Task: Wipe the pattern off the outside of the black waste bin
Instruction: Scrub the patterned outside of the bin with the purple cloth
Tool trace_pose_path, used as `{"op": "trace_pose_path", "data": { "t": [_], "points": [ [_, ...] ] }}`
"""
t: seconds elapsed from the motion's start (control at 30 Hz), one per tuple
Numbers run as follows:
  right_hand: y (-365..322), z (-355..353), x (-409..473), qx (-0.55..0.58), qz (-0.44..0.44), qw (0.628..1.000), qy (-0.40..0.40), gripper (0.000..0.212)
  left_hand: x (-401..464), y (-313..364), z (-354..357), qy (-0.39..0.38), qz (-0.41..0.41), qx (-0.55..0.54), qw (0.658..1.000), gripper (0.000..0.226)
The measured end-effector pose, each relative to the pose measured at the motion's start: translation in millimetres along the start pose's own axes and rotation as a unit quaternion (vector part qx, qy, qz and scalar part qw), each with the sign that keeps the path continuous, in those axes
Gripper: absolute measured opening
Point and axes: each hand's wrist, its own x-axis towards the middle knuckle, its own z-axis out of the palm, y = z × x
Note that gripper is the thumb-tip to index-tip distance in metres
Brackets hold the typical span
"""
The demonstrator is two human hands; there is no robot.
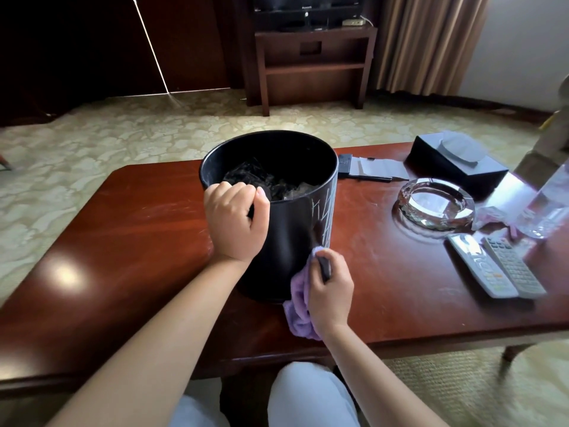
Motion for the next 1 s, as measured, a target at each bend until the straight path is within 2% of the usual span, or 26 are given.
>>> {"op": "trace_pose_path", "data": {
  "t": [0.07,0.13,0.33,0.4,0.53,0.63,0.8,0.87,1.0],
  "points": [
    [10.4,-0.2,-8.4,-0.02,0.048,0.998,-0.026,0.013,0.3,-0.5,-0.2,-0.003,-0.001,0.002,1.0,0.033],
    [2.5,-0.5,-4.3,-0.025,0.051,0.998,-0.015,0.013,0.5,-0.3,-0.4,-0.004,-0.004,0.004,1.0,0.034],
    [-68.0,-1.6,33.4,0.055,-0.088,0.993,0.061,0.012,0.4,0.1,-1.3,-0.004,-0.006,0.005,1.0,0.035],
    [-69.6,-0.4,35.6,0.061,-0.101,0.991,0.063,0.011,0.8,0.2,-1.6,-0.005,-0.007,0.004,1.0,0.035],
    [-37.3,-2.3,13.6,0.041,-0.041,0.998,0.02,0.026,0.8,0.9,-1.2,-0.006,-0.011,0.009,1.0,0.036],
    [-31.7,-2.7,6.1,0.018,-0.002,1.0,0.0,0.029,0.6,0.5,-1.3,-0.006,-0.011,0.01,1.0,0.036],
    [-80.8,1.1,34.5,0.049,-0.112,0.991,0.062,0.013,0.6,1.0,-1.4,-0.006,-0.007,0.0,1.0,0.034],
    [-92.4,4.7,42.5,0.031,-0.149,0.986,0.074,0.018,0.6,1.1,-1.3,-0.006,-0.007,-0.005,1.0,0.033],
    [-89.5,7.9,44.4,0.037,-0.142,0.986,0.083,0.021,0.7,1.2,-1.8,-0.007,-0.004,-0.006,1.0,0.032]
  ]
}}
